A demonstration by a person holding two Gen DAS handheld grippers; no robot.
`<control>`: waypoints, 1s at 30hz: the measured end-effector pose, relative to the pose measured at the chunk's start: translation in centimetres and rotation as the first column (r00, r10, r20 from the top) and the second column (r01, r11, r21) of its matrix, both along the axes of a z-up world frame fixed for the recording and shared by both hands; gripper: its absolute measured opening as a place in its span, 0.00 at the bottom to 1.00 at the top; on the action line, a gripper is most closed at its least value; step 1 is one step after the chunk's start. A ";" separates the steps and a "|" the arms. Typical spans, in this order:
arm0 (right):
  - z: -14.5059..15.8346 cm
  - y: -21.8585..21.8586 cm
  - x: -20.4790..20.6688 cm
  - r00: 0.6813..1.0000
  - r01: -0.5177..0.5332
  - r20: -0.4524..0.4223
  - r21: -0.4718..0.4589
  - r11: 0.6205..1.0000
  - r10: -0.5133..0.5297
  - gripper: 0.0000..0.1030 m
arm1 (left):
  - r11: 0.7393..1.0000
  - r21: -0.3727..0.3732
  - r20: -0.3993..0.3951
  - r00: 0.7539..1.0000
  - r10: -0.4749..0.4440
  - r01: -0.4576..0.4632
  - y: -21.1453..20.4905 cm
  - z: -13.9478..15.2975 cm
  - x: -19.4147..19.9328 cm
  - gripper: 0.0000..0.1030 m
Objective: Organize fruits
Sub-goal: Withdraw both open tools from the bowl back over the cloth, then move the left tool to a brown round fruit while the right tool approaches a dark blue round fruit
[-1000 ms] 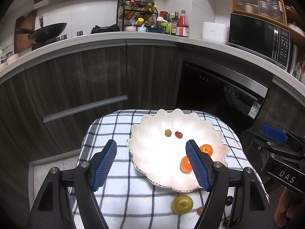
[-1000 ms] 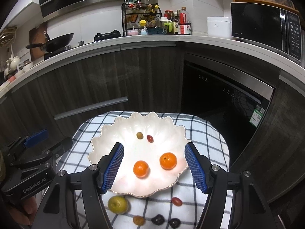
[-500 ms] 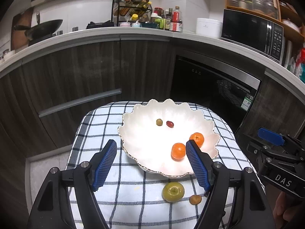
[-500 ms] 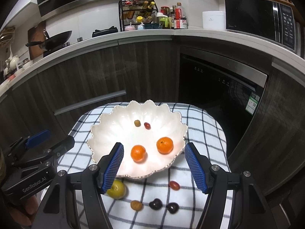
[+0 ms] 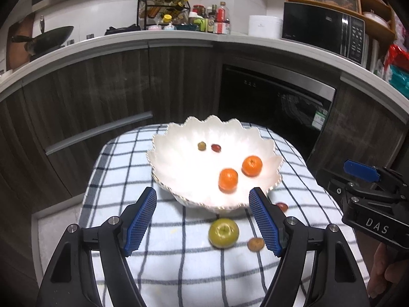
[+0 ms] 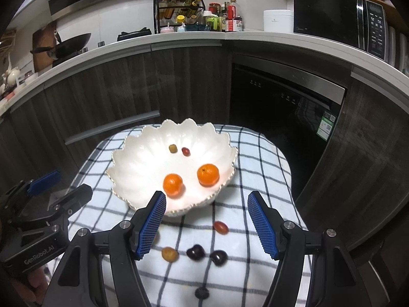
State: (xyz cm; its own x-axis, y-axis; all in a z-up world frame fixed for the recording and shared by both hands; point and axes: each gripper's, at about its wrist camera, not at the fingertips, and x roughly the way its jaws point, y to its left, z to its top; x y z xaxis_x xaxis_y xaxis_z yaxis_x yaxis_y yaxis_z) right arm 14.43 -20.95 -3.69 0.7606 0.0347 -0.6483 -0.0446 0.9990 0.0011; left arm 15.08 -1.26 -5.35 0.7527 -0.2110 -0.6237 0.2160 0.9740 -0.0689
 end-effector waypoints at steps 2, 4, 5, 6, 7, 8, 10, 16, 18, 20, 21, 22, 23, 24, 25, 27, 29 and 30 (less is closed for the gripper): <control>-0.5 -0.2 -0.5 1.000 0.010 -0.011 0.004 1.000 -0.010 0.66 | 1.000 0.007 -0.005 1.000 -0.020 0.020 -0.4 -0.5 -0.5 0.72; -1.1 -0.5 -1.1 1.000 0.020 -0.021 0.008 1.000 -0.020 0.66 | 0.999 0.013 -0.010 0.999 -0.042 0.043 -0.8 -1.0 -0.9 0.72; -1.4 -0.7 -1.4 0.999 0.024 -0.024 0.010 1.000 -0.024 0.66 | 0.998 0.017 -0.015 0.998 -0.059 0.059 -1.1 -1.3 -1.1 0.72; -1.7 -0.8 -1.6 0.999 0.027 -0.028 0.010 1.000 -0.026 0.66 | 0.997 0.019 -0.017 0.997 -0.070 0.071 -1.3 -1.5 -1.3 0.72; -2.1 -1.0 -2.0 0.999 0.031 -0.035 0.009 0.999 -0.031 0.66 | 0.996 0.021 -0.021 0.996 -0.084 0.085 -1.5 -1.8 -1.5 0.72; -2.4 -1.0 -2.2 0.999 0.034 -0.041 0.009 0.999 -0.034 0.66 | 0.995 0.023 -0.024 0.995 -0.097 0.098 -1.7 -2.1 -1.6 0.72; -2.9 -1.2 -2.6 0.998 0.039 -0.053 0.008 0.999 -0.038 0.66 | 0.992 0.032 -0.029 0.992 -0.121 0.122 -2.2 -2.7 -2.0 0.72; -4.2 -1.4 -3.4 0.995 0.052 -0.092 0.007 0.999 -0.051 0.66 | 0.985 0.039 -0.051 0.985 -0.167 0.169 -3.1 -4.4 -2.2 0.72; -4.7 -1.3 -3.6 0.993 0.050 -0.103 -0.001 0.999 -0.049 0.66 | 0.981 0.053 -0.051 0.982 -0.184 0.186 -3.3 -5.0 -2.4 0.72; -5.2 -1.3 -3.9 0.992 0.052 -0.117 -0.012 0.999 -0.053 0.66 | 0.978 0.059 -0.056 0.978 -0.199 0.202 -3.5 -5.4 -2.6 0.72; -5.5 -1.3 -4.0 0.991 0.052 -0.123 -0.014 0.999 -0.054 0.65 | 0.975 0.052 -0.059 0.976 -0.211 0.214 -3.6 -5.6 -2.6 0.72; -5.8 -1.3 -4.2 0.990 0.051 -0.130 -0.015 0.999 -0.053 0.65 | 0.973 0.048 -0.060 0.973 -0.223 0.226 -3.7 -5.7 -2.7 0.72; -6.1 -1.4 -4.4 0.989 0.048 -0.138 -0.019 0.999 -0.050 0.65 | 0.970 0.052 -0.059 0.970 -0.234 0.237 -3.9 -5.9 -2.8 0.72; -6.4 -1.4 -4.6 0.988 0.043 -0.145 -0.021 0.999 -0.046 0.65 | 0.966 0.064 -0.057 0.967 -0.248 0.251 -4.2 -6.1 -2.9 0.72; -6.7 -1.4 -4.8 0.987 0.041 -0.152 -0.023 0.999 -0.044 0.65 | 0.962 0.072 -0.055 0.964 -0.260 0.263 -4.4 -6.3 -2.9 0.72; -7.3 -1.4 -5.0 0.985 0.039 -0.168 -0.021 0.999 -0.042 0.65 | 0.955 0.086 -0.052 0.958 -0.282 0.285 -4.7 -6.6 -3.0 0.71; -7.7 -1.5 -5.2 0.983 0.046 -0.178 -0.022 0.999 -0.049 0.65 | 0.949 0.093 -0.055 0.953 -0.298 0.303 -4.9 -6.9 -2.9 0.71; -7.9 -1.6 -5.2 0.982 0.047 -0.182 -0.020 0.999 -0.050 0.65 | 0.945 0.100 -0.055 0.950 -0.308 0.312 -5.0 -7.1 -2.9 0.71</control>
State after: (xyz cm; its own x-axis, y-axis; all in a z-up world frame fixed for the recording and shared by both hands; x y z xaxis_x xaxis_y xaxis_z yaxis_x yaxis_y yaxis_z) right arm 9.22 -22.52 -11.55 0.6305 -0.0106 -0.7762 0.0031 0.9999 -0.0111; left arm 12.23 -6.24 -12.40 0.6357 -0.3611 -0.6823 0.5078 0.8613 0.0173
